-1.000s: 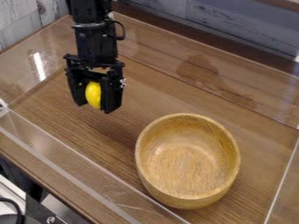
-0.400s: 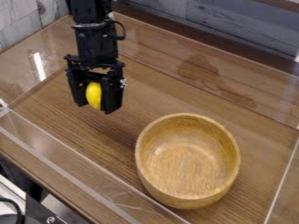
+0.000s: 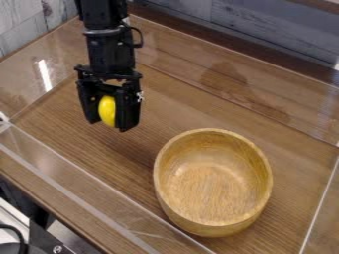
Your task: Remove the lemon from inside the brown bowl and put it on the table
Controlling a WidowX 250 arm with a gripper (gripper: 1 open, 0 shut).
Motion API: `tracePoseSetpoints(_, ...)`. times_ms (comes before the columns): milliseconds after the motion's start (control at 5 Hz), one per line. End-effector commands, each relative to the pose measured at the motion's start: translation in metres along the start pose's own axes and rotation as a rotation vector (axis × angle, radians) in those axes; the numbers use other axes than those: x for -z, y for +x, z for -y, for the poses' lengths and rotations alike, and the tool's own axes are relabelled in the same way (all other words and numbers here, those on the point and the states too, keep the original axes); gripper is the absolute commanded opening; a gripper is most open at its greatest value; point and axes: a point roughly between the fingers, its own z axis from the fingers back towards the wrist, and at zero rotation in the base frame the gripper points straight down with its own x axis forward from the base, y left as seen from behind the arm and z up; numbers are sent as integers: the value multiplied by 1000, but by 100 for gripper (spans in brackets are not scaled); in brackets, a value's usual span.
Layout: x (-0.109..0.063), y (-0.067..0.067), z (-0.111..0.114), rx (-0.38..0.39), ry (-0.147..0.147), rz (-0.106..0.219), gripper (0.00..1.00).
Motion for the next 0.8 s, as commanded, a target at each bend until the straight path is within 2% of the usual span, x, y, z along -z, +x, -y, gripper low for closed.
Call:
tracePoseSetpoints(0, -11, 6, 2, 18, 13, 35, 100)
tracePoseSetpoints(600, -9, 6, 3, 35, -5, 21, 100)
